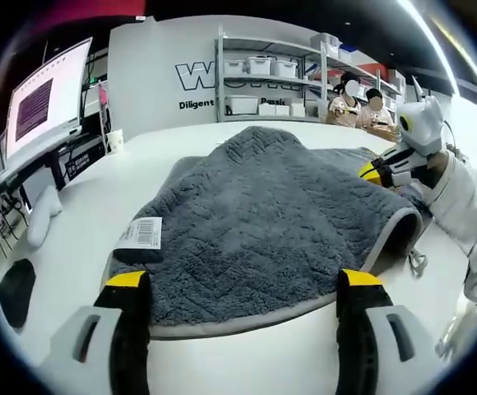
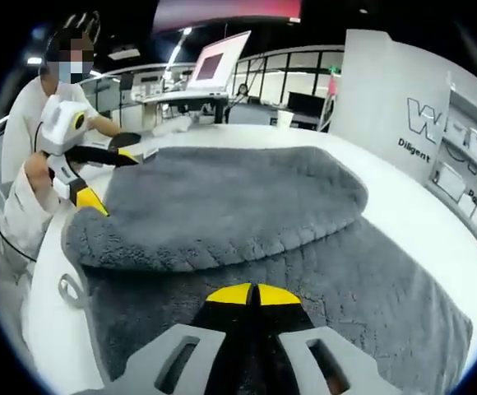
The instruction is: Open the folded towel by lifting each exposed corner and separating the folded layers until the towel lies flat within the target outline without major curled edges
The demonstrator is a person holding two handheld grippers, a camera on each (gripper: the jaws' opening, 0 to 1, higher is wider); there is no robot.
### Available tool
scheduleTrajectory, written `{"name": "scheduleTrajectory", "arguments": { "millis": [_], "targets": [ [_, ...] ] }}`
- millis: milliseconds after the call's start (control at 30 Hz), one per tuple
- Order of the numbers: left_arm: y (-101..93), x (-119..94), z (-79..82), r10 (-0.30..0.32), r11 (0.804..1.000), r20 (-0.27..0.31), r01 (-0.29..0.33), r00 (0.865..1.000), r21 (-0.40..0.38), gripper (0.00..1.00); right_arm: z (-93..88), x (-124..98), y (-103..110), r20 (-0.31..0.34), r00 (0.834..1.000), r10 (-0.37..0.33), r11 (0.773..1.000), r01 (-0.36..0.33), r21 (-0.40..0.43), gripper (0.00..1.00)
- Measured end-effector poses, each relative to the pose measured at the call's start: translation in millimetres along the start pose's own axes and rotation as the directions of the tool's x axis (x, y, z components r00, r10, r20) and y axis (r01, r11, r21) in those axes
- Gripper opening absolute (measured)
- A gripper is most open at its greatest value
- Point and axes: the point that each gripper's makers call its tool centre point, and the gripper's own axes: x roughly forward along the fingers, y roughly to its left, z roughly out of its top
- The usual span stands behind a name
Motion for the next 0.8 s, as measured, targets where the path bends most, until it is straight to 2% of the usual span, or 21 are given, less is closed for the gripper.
{"name": "scheduleTrajectory", "arguments": {
  "millis": [167, 333, 400, 500, 567, 633, 733, 800],
  "targets": [
    [0.2, 0.0, 0.0, 0.000, 1.000, 0.000, 0.000, 1.000, 0.000, 0.93, 0.1, -0.9, -6.6, -0.003, 1.000, -0.029, 1.000, 0.029, 0.012, 0.07],
    [0.4, -0.3, -0.1, 0.000, 1.000, 0.003, 0.000, 1.000, -0.001, 0.93, 1.0, -9.1, -20.9, 0.002, 0.995, -0.098, 0.995, 0.098, 0.027, 0.38],
    [0.5, -0.2, -0.1, 0.000, 1.000, 0.003, 0.000, 1.000, -0.001, 0.93, -1.3, -11.9, -23.1, -0.004, 0.995, -0.100, 0.994, 0.101, 0.035, 0.54],
    [0.6, -0.2, -0.1, 0.000, 1.000, 0.004, 0.000, 1.000, -0.001, 0.93, -6.0, -16.6, -26.1, -0.014, 0.994, -0.111, 0.992, 0.111, 0.055, 0.70],
    [0.7, -0.1, 0.3, -0.001, 1.000, 0.007, 0.001, 1.000, 0.003, 0.93, -9.0, -19.9, -26.6, -0.024, 0.993, -0.113, 0.992, 0.114, 0.058, 0.80],
    [-0.4, 0.3, 10.1, -0.009, 0.996, 0.089, 0.002, 0.996, 0.086, 0.94, -11.0, -24.9, -27.7, -0.025, 0.992, -0.121, 0.991, 0.122, 0.060, 0.86],
    [-1.7, -0.5, 7.5, -0.009, 0.998, 0.075, 0.004, 0.997, 0.066, 0.97, -12.6, -29.7, -28.0, -0.013, 0.992, -0.122, 0.989, 0.122, 0.086, 0.93],
    [-4.8, -1.3, 8.4, -0.033, 0.998, 0.075, 0.029, 0.997, 0.058, 0.99, -16.0, -33.5, -23.1, -0.022, 0.993, -0.118, 0.989, 0.120, 0.086, 0.99]
  ]
}}
